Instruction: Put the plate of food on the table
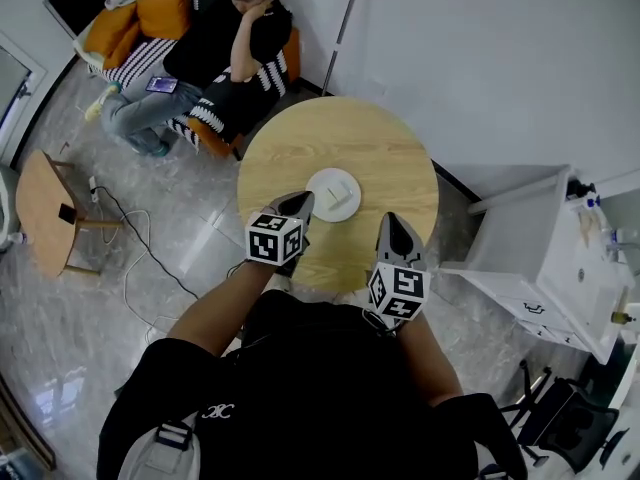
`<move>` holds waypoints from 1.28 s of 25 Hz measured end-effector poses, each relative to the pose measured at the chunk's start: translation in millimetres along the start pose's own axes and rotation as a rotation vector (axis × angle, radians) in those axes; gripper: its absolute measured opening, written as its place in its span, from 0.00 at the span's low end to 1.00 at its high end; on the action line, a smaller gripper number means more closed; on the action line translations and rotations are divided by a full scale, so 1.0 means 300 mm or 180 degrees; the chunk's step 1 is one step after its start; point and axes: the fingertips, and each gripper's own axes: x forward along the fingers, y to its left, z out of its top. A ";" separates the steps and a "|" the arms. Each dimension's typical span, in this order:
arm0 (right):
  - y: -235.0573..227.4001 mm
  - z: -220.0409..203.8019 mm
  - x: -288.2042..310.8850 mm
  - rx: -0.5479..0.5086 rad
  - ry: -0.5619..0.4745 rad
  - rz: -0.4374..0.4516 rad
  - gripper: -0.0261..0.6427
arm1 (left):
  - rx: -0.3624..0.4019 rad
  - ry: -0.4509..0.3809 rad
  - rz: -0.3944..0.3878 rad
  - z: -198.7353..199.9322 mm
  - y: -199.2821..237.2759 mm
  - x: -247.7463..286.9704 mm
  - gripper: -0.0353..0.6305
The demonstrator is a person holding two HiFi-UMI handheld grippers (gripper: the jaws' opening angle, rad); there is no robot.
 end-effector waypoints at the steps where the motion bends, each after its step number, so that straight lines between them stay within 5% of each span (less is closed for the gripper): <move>1: 0.010 0.003 0.003 0.0000 -0.0007 0.0013 0.05 | 0.0119 -0.0037 -0.0057 0.011 -0.025 -0.010 0.06; 20: 0.044 0.038 -0.033 -0.0026 -0.0187 -0.0016 0.05 | 0.0530 -0.0395 -0.0411 0.112 -0.198 -0.110 0.06; 32: 0.053 0.032 -0.056 -0.0024 -0.0208 -0.0002 0.05 | 0.0462 -0.0431 -0.0434 0.105 -0.215 -0.134 0.06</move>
